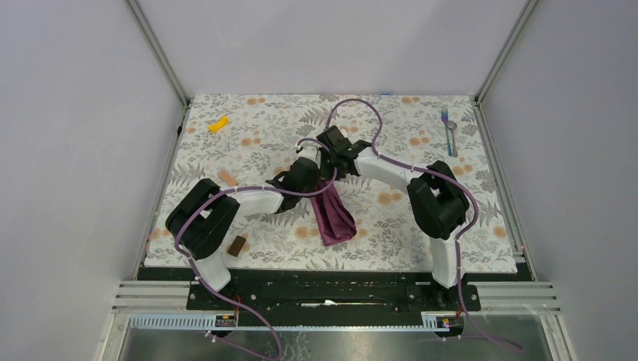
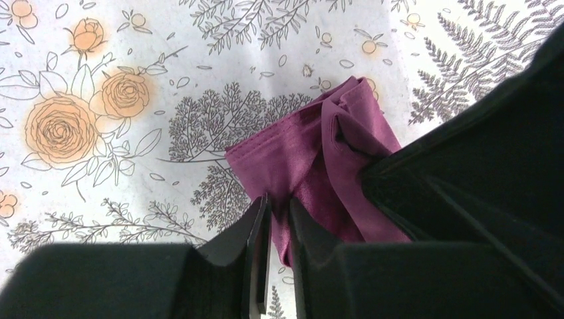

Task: Fold the napkin into a case and place the utensils inside
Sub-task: Grasp the top corner of the smaller rectangle folded napkin from the folded napkin.

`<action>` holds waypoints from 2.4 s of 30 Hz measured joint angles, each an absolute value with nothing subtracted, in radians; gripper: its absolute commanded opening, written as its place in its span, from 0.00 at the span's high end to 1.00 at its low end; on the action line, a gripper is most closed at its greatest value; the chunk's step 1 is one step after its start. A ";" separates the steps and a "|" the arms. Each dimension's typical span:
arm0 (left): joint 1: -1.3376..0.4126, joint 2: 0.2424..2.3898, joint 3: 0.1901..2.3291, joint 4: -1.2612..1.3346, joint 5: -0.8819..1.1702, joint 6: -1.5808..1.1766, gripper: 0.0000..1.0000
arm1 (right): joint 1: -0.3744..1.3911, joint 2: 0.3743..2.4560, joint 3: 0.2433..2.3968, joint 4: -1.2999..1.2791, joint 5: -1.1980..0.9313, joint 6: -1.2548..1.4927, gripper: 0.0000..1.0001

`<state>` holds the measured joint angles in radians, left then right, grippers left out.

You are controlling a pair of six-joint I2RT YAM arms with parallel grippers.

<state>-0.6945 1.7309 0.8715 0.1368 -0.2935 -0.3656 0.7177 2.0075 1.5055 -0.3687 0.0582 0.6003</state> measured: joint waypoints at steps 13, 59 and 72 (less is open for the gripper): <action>-0.690 1.723 0.857 0.216 -0.237 -0.370 1.00 | 0.719 2.008 1.458 -0.332 0.000 0.632 1.00; -0.536 1.644 0.661 0.391 0.050 -0.517 1.00 | 0.661 1.918 1.053 0.308 -0.309 0.738 0.57; -0.535 1.644 0.661 0.389 0.057 -0.516 1.00 | 0.661 1.995 1.123 0.292 -0.307 0.731 0.94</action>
<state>-0.5350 1.6436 0.6605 0.3885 0.0574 -0.5163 0.6609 1.9945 1.1229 0.2920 -0.3073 0.7315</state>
